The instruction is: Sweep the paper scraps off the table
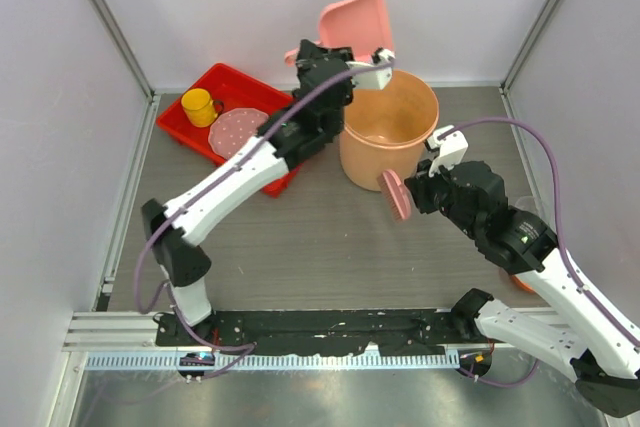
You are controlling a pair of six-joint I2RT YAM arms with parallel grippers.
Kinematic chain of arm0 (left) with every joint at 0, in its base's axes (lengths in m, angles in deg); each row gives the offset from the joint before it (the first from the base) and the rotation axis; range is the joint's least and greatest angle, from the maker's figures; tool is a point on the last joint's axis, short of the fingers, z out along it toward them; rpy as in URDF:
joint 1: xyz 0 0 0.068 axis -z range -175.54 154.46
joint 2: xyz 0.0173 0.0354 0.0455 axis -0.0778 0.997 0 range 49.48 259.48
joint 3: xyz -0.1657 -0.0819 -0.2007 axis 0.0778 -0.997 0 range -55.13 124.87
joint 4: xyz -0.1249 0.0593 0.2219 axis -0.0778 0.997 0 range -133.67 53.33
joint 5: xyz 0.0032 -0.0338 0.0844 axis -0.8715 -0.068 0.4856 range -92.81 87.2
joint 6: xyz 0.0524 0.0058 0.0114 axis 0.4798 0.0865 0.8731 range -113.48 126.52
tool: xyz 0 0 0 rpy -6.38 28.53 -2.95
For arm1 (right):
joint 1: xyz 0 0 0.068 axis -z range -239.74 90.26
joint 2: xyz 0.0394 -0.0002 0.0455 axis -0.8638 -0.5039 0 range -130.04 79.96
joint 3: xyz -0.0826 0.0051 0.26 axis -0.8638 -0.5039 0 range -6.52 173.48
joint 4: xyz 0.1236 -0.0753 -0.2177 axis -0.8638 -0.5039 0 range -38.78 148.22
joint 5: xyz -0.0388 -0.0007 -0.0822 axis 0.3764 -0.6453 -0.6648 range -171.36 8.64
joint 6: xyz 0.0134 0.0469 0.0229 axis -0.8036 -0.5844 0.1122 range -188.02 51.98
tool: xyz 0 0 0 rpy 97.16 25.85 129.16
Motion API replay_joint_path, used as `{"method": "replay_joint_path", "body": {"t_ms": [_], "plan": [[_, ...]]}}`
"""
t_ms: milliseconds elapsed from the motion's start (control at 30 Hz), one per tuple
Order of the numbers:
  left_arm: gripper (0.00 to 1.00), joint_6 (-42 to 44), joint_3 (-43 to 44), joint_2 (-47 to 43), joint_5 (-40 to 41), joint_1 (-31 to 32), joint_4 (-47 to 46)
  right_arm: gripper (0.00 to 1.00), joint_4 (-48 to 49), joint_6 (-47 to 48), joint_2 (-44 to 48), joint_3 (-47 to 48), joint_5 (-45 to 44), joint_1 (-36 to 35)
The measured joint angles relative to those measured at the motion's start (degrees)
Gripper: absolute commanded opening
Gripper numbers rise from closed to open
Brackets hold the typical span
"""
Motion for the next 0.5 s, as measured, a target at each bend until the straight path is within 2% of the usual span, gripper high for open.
{"method": "replay_joint_path", "body": {"t_ms": [100, 233, 300, 400, 500], "plan": [[0.00, -17.42, 7.23, -5.09, -5.11, -1.03, 23.80, 0.01, 0.00, 0.15, -0.04, 0.00, 0.83, 0.00], [0.00, -33.09, 8.96, -12.66, -15.74, -2.01, 46.77, 0.01, 0.04, 0.22, -0.15, 0.00, 1.40, 0.00], [0.00, -38.05, 6.58, -15.96, -21.46, -1.97, 55.36, 0.01, 0.13, 0.28, -0.44, 0.00, 1.57, 0.00], [0.00, -44.11, -3.17, -20.33, -31.15, -1.81, 65.85, 0.01, 0.15, 0.42, -1.11, 0.00, 1.73, 0.00], [0.00, -46.77, -11.96, -20.63, -37.48, -1.70, 71.32, 0.01, 0.17, 0.52, -1.64, 0.00, 1.79, 0.00]]}}
